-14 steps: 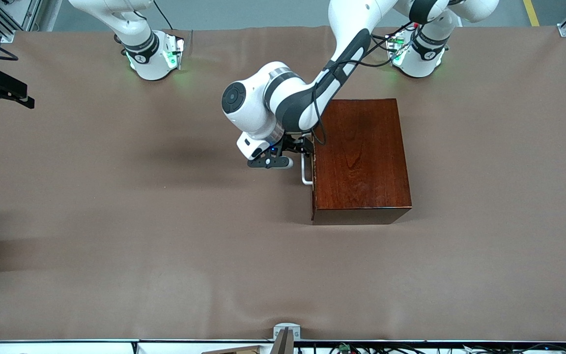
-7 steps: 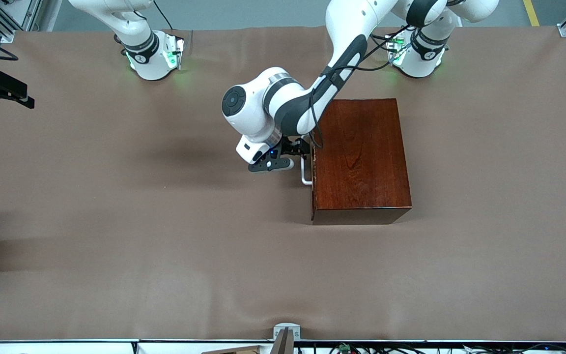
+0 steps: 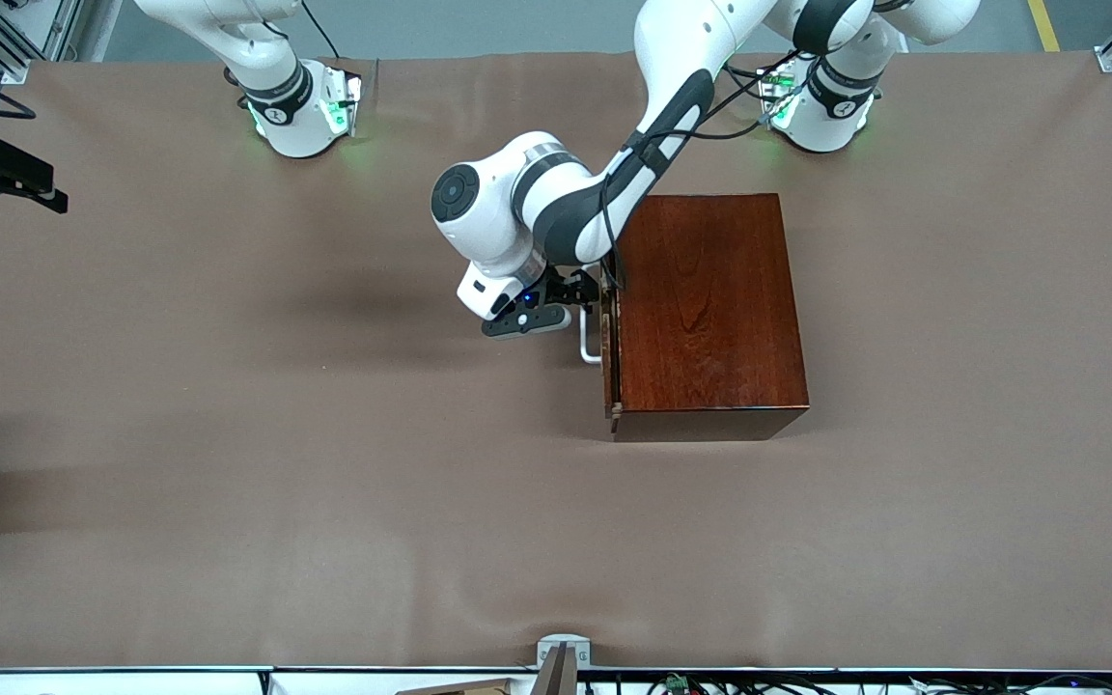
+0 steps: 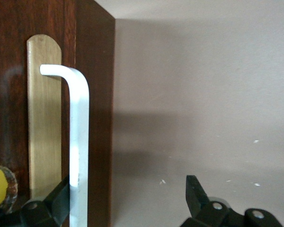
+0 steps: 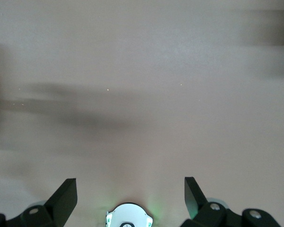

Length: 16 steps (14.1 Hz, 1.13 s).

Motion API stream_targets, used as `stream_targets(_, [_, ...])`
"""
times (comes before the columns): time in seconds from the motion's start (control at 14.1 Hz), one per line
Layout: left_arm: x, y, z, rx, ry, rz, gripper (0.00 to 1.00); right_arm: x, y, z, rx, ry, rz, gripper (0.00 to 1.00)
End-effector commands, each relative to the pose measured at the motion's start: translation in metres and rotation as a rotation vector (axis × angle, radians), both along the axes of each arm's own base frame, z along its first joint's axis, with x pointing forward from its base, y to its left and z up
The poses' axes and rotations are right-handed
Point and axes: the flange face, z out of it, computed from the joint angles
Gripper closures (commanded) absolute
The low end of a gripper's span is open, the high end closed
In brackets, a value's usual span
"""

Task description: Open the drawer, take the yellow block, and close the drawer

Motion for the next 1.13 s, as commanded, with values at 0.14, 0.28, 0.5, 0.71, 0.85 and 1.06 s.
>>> stream_targets(0.14, [-0.010, -0.035, 0.001, -0.137, -0.062, 0.046, 0.00, 0.000, -0.006, 0.001, 0.001, 0.002, -0.009, 0.00])
stream_targets(0.28, [-0.015, -0.045, 0.004, -0.181, -0.083, 0.063, 0.00, -0.001, -0.006, 0.001, 0.001, 0.003, -0.008, 0.00])
stream_targets(0.5, [-0.019, -0.052, 0.006, -0.220, -0.102, 0.090, 0.00, -0.001, -0.007, 0.000, 0.002, 0.003, -0.008, 0.00])
stream_targets(0.71, [-0.022, -0.059, 0.009, -0.263, -0.125, 0.118, 0.00, 0.001, -0.008, -0.001, 0.002, 0.006, -0.008, 0.00])
stream_targets(0.85, [-0.024, -0.064, 0.006, -0.286, -0.134, 0.138, 0.00, 0.001, -0.011, -0.001, 0.001, 0.006, -0.013, 0.00])
stream_targets(1.06, [-0.027, -0.070, 0.006, -0.322, -0.152, 0.159, 0.00, 0.001, -0.011, -0.001, 0.001, 0.006, -0.011, 0.00])
